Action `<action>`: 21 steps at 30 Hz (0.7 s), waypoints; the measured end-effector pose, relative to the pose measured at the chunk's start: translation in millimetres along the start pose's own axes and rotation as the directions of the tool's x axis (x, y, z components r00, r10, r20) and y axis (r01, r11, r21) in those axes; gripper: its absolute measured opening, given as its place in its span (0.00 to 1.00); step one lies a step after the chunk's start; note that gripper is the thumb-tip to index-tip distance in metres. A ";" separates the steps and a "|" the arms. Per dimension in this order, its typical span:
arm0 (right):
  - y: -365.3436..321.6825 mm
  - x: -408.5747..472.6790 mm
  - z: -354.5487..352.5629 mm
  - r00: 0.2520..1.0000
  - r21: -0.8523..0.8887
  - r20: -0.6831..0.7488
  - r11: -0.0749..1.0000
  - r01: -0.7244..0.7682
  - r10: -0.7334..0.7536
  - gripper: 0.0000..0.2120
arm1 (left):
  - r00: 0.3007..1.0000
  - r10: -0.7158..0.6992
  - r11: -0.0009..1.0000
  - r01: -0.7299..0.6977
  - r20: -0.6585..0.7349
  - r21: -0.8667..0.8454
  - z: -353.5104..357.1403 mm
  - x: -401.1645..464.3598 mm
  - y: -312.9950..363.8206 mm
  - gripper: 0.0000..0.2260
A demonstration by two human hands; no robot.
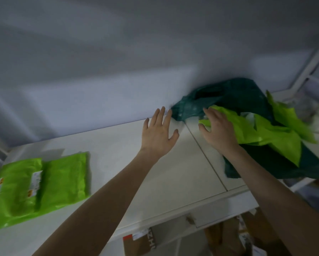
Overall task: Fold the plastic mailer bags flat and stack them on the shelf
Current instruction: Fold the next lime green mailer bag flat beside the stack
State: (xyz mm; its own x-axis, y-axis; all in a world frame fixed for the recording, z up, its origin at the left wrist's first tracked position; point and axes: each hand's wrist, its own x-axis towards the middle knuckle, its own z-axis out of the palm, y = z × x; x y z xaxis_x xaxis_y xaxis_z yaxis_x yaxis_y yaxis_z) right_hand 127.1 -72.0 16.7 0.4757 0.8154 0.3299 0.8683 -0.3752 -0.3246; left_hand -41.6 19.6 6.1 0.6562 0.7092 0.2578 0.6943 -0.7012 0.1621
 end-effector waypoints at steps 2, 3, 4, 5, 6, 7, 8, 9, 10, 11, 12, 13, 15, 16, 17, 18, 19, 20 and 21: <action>21.0 1.9 -8.4 1.000 -0.016 -0.002 1.000 -0.014 0.014 0.26 | 1.000 0.020 1.000 -0.020 0.003 -0.017 5.6 10.0 18.3 0.29; 32.2 2.8 -12.1 1.000 -0.025 -0.007 0.999 -0.020 0.020 0.26 | 1.000 0.028 0.999 -0.028 0.001 -0.030 9.2 15.1 27.5 0.29; 43.8 4.0 -15.1 1.000 -0.034 -0.013 0.999 -0.027 0.026 0.26 | 1.000 0.031 0.998 -0.031 -0.001 -0.046 13.2 20.1 36.9 0.29; 54.8 5.6 -17.4 0.999 -0.040 -0.014 0.999 -0.037 0.036 0.26 | 1.000 0.031 0.998 -0.031 0.000 -0.062 17.4 25.2 45.8 0.29; 64.4 7.2 -18.4 0.999 -0.039 -0.008 0.998 -0.050 0.050 0.27 | 1.000 0.029 0.997 -0.029 0.003 -0.078 21.5 29.3 52.9 0.29; 75.3 9.6 -19.4 0.998 -0.031 0.003 0.997 -0.066 0.066 0.27 | 1.000 0.027 0.995 -0.026 0.010 -0.093 26.4 34.4 61.6 0.30; 85.2 11.4 -19.8 0.997 -0.020 0.018 0.996 -0.081 0.082 0.27 | 1.000 0.023 0.994 -0.021 0.017 -0.108 31.5 38.9 69.5 0.30; 95.1 13.2 -19.9 0.995 -0.007 0.030 0.995 -0.095 0.095 0.27 | 0.999 0.019 0.993 -0.016 0.025 -0.120 36.7 43.1 77.6 0.30; 104.6 14.7 -19.4 0.993 0.009 0.039 0.994 -0.110 0.109 0.27 | 0.999 0.017 0.991 -0.013 0.034 -0.131 41.9 46.7 85.3 0.30; 112.2 15.7 -18.0 0.992 0.022 0.045 0.992 -0.123 0.122 0.27 | 0.999 0.019 0.990 -0.013 0.040 -0.140 47.1 49.5 91.1 0.30; 120.7 17.2 -16.7 0.990 0.033 0.050 0.990 -0.136 0.135 0.26 | 0.999 0.022 0.989 -0.015 0.047 -0.148 53.5 52.7 98.1 0.30; 128.2 18.9 -14.8 0.988 0.044 0.052 0.988 -0.146 0.144 0.26 | 0.998 0.026 0.988 -0.017 0.052 -0.156 59.9 55.6 104.0 0.29; 141.2 22.3 -10.7 0.985 0.082 0.056 0.983 -0.164 0.160 0.24 | 0.997 0.026 0.984 -0.013 0.071 -0.180 73.1 60.8 114.7 0.28; 145.3 23.6 -9.0 0.985 0.104 0.060 0.980 -0.170 0.164 0.23 | 0.996 0.024 0.981 -0.006 0.091 -0.196 78.5 62.7 119.1 0.28; 149.8 25.5 -7.6 0.984 0.122 0.067 0.977 -0.172 0.164 0.22 | 0.993 0.021 0.977 0.005 0.118 -0.215 84.2 65.3 124.7 0.28; 153.5 27.4 -6.1 0.983 0.140 0.078 0.975 -0.174 0.164 0.22 | 0.989 0.018 0.970 0.018 0.148 -0.241 89.3 68.1 129.9 0.28; 156.2 29.0 -4.8 0.981 0.158 0.094 0.971 -0.180 0.167 0.21 | 0.984 0.017 0.960 0.034 0.179 -0.278 93.9 71.1 134.6 0.28; 158.8 30.6 -3.0 0.978 0.177 0.112 0.965 -0.192 0.174 0.21 | 0.978 0.013 0.943 0.058 0.210 -0.326 97.5 74.3 139.1 0.27; 160.3 31.9 -1.4 0.974 0.196 0.132 0.958 -0.208 0.185 0.21 | 0.972 0.004 0.920 0.088 0.235 -0.381 99.6 77.2 142.9 0.27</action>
State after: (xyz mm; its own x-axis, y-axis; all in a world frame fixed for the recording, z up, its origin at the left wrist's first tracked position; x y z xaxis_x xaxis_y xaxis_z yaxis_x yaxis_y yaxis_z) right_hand 281.7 -106.7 -23.5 0.6053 0.7828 0.1446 0.7053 -0.4432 -0.5533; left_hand 137.8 -18.6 -45.7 0.7100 0.7036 0.0272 0.5843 -0.6103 0.5349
